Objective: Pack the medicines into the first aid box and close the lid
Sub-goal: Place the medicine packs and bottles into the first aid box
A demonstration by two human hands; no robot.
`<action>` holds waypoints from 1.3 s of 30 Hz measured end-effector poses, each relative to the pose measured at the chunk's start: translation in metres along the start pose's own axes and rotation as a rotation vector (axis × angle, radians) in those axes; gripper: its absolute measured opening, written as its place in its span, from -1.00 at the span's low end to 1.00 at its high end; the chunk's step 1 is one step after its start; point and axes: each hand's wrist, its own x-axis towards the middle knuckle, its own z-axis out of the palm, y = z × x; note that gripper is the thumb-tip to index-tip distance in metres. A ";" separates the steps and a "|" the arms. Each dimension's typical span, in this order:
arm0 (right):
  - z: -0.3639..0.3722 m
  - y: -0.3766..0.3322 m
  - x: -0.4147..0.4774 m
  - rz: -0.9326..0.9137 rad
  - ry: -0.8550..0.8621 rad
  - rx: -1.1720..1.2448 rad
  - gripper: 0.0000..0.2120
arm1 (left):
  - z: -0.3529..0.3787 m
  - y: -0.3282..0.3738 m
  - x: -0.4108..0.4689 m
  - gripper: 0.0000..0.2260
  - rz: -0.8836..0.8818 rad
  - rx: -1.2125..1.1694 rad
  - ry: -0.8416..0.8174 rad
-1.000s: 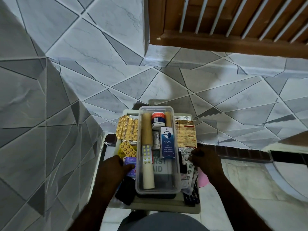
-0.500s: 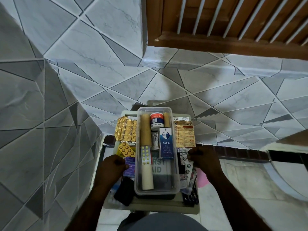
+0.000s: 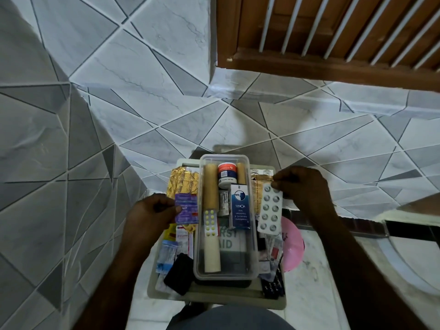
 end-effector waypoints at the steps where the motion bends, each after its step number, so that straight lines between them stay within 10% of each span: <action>1: 0.006 -0.007 0.003 -0.033 -0.017 -0.040 -0.83 | 0.004 0.004 0.000 -0.94 0.007 -0.003 -0.012; 18: 0.105 -0.024 0.028 -0.318 -0.238 -0.607 -0.84 | 0.067 0.000 0.022 -0.87 0.119 0.362 -0.024; 39: 0.039 0.031 0.014 -0.079 -0.117 -0.207 -0.94 | 0.090 -0.007 0.011 -0.60 0.387 0.968 -0.116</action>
